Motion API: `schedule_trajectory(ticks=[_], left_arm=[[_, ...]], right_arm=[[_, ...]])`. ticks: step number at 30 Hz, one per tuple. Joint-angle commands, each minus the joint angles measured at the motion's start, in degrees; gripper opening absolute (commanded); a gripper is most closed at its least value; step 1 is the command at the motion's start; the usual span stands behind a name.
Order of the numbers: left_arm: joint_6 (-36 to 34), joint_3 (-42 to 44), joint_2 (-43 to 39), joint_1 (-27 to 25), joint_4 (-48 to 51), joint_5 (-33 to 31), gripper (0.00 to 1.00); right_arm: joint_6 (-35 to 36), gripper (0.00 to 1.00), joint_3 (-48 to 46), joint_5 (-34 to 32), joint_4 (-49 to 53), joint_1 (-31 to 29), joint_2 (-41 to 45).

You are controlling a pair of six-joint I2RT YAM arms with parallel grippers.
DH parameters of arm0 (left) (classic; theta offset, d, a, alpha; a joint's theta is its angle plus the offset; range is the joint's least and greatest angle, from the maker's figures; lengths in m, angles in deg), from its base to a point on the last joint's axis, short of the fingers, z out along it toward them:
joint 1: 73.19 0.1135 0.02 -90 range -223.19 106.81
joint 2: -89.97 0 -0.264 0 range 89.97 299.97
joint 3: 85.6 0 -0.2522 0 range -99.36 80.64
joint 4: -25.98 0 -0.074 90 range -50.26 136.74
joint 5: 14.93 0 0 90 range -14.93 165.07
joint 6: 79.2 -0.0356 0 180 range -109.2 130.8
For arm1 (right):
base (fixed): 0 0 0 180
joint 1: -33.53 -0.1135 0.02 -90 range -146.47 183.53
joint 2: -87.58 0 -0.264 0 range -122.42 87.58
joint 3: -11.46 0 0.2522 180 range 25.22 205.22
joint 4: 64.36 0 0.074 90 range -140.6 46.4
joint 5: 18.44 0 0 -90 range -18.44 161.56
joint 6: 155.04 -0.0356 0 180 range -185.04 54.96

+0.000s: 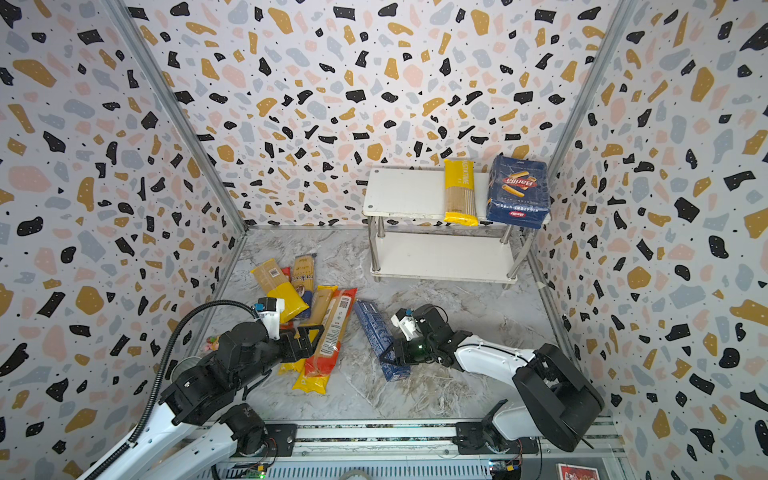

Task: Place and organize the pasta boxes and bags onto the shelf
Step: 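Grasp the long blue spaghetti box's end with the right gripper, then lift the blue box upright and carry it to the upper shelf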

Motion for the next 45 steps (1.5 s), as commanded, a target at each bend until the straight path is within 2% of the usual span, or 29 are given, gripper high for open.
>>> schedule_trajectory(ticks=[1, 8, 25, 34, 45], left_arm=[[0.7, 1.2, 0.4, 0.3, -3.4, 1.0, 0.99], [0.4, 0.8, 0.9, 0.3, -3.2, 0.1, 1.00], [-1.3, -3.8, 3.9, 0.3, -2.9, -2.4, 0.99], [-1.8, -5.5, 5.3, 0.3, -3.5, -2.2, 1.00], [-2.4, -6.2, 9.9, 0.3, -8.6, 2.7, 0.99]], right_arm=[[-0.4, 0.32, 0.2, 6.5, -9.6, 1.0, 2.7], [-1.6, 0.31, 0.2, 9.1, -11.2, 1.3, 4.7], [0.4, 0.29, 12.3, 8.5, 3.6, 1.3, 19.8], [1.9, 0.30, 21.4, 7.3, 9.0, 1.4, 19.4], [4.7, 0.29, 34.7, 6.7, 14.1, 3.7, 15.8]])
